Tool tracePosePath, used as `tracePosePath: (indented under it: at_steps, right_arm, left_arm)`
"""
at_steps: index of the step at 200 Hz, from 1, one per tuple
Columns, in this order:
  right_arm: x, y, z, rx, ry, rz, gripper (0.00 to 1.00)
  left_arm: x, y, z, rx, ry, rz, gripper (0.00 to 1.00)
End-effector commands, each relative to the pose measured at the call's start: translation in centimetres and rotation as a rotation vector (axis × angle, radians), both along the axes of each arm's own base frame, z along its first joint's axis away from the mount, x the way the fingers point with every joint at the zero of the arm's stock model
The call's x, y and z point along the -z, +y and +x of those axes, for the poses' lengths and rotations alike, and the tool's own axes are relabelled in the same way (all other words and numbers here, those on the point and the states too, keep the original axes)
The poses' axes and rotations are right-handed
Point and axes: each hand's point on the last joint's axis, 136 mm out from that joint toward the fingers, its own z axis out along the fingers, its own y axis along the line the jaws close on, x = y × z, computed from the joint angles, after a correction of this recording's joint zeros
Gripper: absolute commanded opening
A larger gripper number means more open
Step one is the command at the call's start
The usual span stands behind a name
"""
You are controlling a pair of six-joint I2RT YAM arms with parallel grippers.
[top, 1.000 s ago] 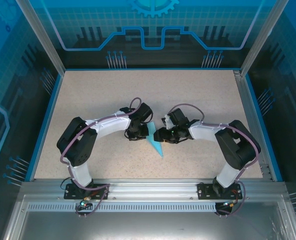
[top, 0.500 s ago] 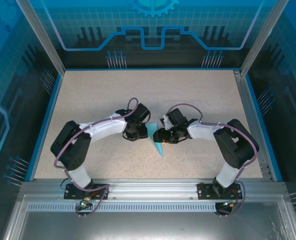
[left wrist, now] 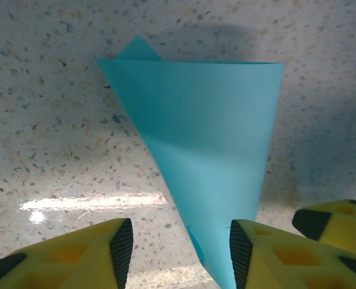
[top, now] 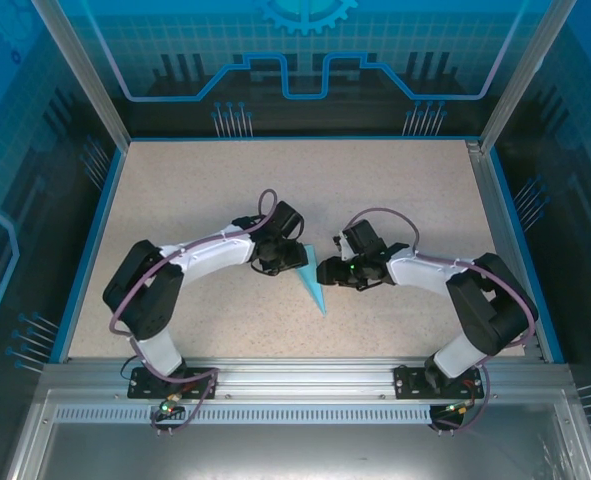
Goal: Fold a paper plane with a square sheet of paper (pick it up from the middle)
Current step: Move the paper plane to the center of the table.
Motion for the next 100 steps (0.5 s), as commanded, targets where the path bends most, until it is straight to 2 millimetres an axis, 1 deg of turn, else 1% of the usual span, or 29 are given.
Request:
tracePosePath:
  at_steps: [1,32,48,59,78,100]
  right_arm:
    - [-0.1,0.7,0.2,-0.006,0.006,0.052,0.55]
    - [0.1,2.0,0.2,-0.048,0.024,0.085,0.56]
    - [0.3,2.6,0.2,-0.064,0.032,0.085,0.56]
    - [0.4,2.8,0.3,-0.068,0.034,0.083,0.56]
    - [0.6,3.0,0.4,-0.071,0.038,0.083,0.56]
    - [0.5,3.6,0.4,-0.093,0.039,0.099,0.56]
  left_arm:
    - [0.6,0.3,-0.4,-0.023,0.028,0.017,0.43]
    - [1.4,1.2,-1.2,-0.030,0.048,0.034,0.26]
    - [1.6,1.5,-1.5,-0.033,0.049,0.040,0.19]
    - [1.7,1.8,-1.7,-0.034,0.050,0.047,0.18]
    - [1.9,2.0,-1.9,-0.030,0.057,0.056,0.13]
    - [2.1,2.2,-2.0,-0.029,0.061,0.061,0.12]
